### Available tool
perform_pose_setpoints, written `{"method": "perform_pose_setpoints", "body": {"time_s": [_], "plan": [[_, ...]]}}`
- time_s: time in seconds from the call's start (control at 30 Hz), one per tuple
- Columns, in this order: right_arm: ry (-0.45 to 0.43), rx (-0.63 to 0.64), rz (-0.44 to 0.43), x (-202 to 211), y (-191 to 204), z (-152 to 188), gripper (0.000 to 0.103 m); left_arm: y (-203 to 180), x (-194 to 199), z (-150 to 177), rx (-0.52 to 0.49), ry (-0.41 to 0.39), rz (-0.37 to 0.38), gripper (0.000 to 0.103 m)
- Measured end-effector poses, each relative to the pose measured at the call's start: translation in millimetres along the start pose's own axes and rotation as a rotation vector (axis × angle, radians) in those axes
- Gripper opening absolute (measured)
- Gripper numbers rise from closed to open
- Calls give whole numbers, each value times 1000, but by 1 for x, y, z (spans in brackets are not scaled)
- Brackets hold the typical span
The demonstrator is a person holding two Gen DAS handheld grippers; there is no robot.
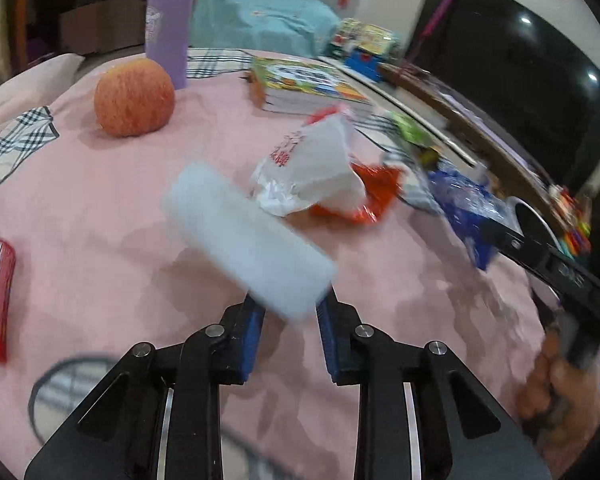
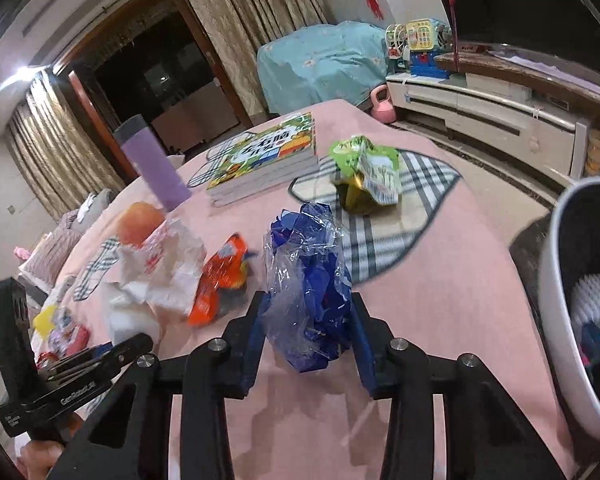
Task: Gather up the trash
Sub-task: 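Grasp the white foam block with the left tool while the right tool grasps the blue plastic bag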
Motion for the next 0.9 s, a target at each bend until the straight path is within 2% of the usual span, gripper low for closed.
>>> {"method": "perform_pose_setpoints", "body": {"time_s": [0.13, 0.2, 0.27, 0.33, 0.4, 0.47, 0.63, 0.7, 0.77, 0.8, 0.87, 0.9], "plan": [[0, -9, -13, 17, 1, 18, 40, 8, 15, 9, 5, 1, -3, 25], [-4, -26, -25, 23, 2, 25, 40, 11, 18, 11, 15, -11, -31, 41], [-6, -33, -30, 27, 5, 30, 40, 14, 19, 13, 40, -19, -62, 83], [-18, -7, -13, 30, 10, 32, 41, 17, 18, 10, 84, -32, -104, 87], [-26, 9, 6, 30, 13, 31, 43, 15, 17, 9, 131, -43, -113, 89], [-30, 12, 17, 29, 14, 32, 43, 10, 15, 7, 156, -52, -141, 95], [-20, -18, 37, 24, 5, 36, 47, 3, -4, -3, 145, -62, -300, 95], [-24, -36, 35, 25, 1, 36, 52, 8, -11, -4, 150, -52, -314, 94], [-33, -49, 34, 27, -3, 36, 68, 14, -12, -3, 159, -54, -302, 79], [-42, -51, 36, 29, -3, 35, 71, 15, -12, -2, 161, -53, -284, 75], [-55, -46, 47, 31, -4, 34, 80, 16, -10, 2, 159, -48, -226, 56], [-59, -37, 56, 32, -4, 33, 81, 15, -9, 4, 149, -44, -201, 51]]}}
Point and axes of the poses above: each gripper's, at about its wrist camera, not at the fingertips, and x roughly against the way its jaws point, y to its left, z to its underside, the point moved 6 cm from there along -x, roughly the way its jaws point, and after that the axes turned 6 degrees about -z, right-handed, at the moved point
